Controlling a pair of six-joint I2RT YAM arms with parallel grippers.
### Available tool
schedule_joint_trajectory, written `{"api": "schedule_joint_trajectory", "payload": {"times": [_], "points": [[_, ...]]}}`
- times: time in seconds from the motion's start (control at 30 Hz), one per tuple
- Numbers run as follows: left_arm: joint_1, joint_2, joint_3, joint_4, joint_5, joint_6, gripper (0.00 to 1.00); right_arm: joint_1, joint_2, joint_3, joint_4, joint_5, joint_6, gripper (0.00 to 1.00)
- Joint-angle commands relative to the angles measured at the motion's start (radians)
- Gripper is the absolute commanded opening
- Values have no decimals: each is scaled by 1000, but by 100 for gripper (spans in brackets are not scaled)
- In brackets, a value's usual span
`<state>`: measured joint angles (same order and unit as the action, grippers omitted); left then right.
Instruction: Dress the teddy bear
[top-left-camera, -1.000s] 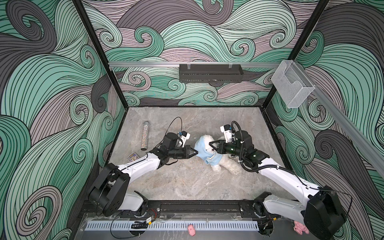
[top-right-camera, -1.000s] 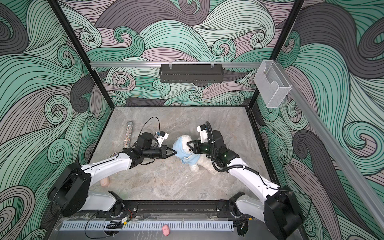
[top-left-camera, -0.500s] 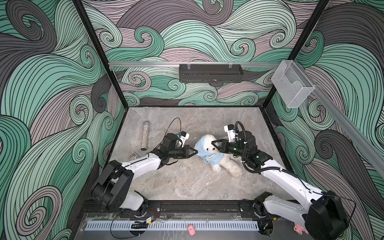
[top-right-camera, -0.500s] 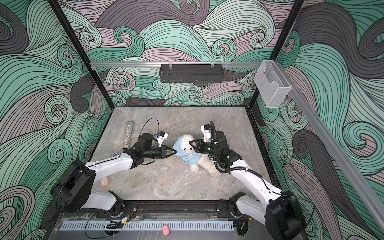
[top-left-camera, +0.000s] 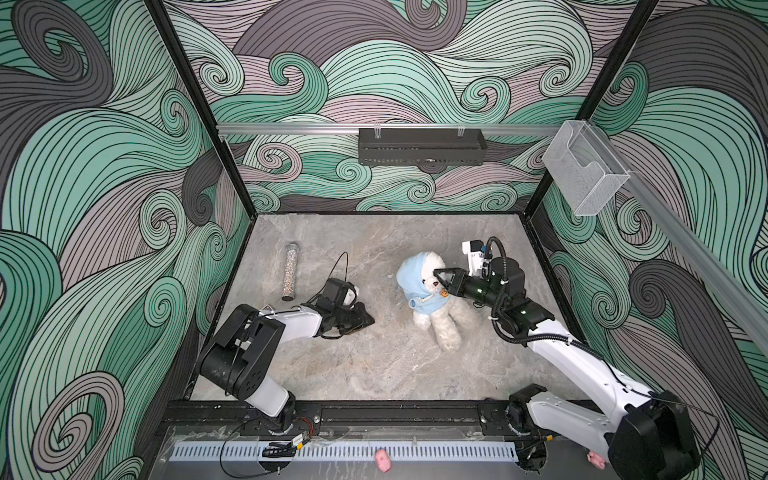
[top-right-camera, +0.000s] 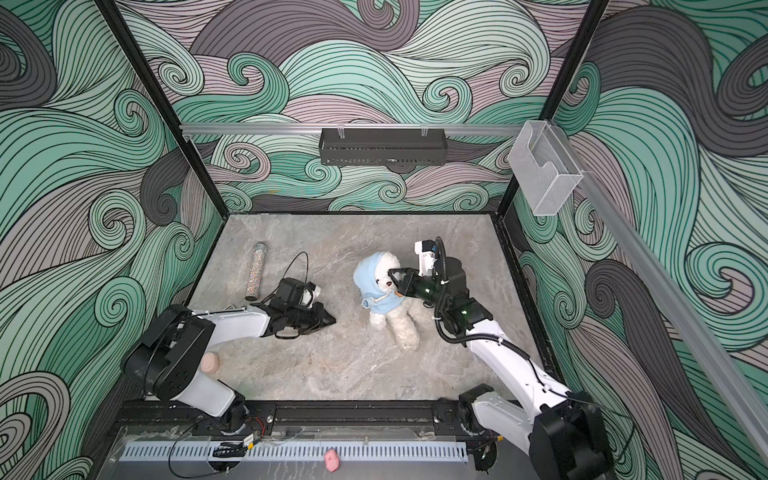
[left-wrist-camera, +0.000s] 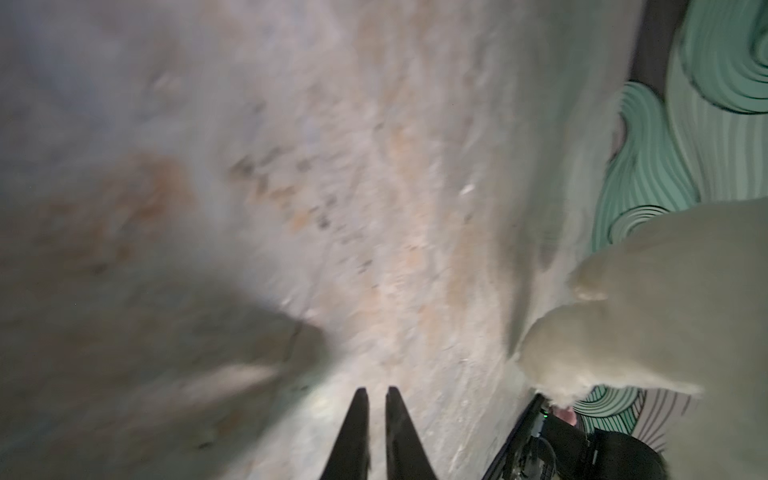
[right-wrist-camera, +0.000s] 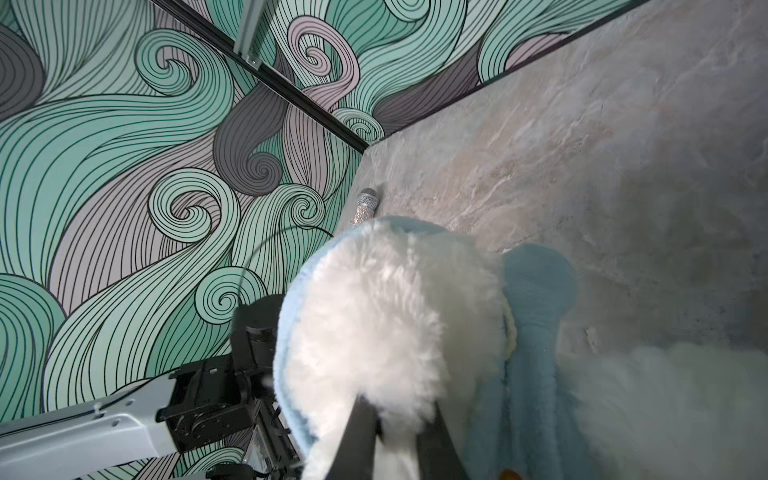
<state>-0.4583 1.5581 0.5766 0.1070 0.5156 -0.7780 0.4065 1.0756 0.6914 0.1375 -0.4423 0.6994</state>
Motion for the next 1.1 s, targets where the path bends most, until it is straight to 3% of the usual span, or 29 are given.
{"api": "schedule_joint_trajectory", "payload": {"times": [0.0,0.13,0.23,0.33,0.63,1.07], "points": [[-1,-20,12,-86,-34,3,20,0,-13,45,36,13,-13,0],[-17,-225,-9,-103,-64,59,40,32,4,72,-95,87,-120,0],[-100,-431,42,-225,-218,145,51,106,21,102,-178,198,-202,0],[-181,-509,123,-306,-337,184,60,191,43,131,-224,314,-255,0],[-292,-296,478,-569,-471,219,65,294,104,168,-221,411,-287,0],[-293,-144,554,-562,-431,214,62,331,131,168,-170,400,-265,0]]}}
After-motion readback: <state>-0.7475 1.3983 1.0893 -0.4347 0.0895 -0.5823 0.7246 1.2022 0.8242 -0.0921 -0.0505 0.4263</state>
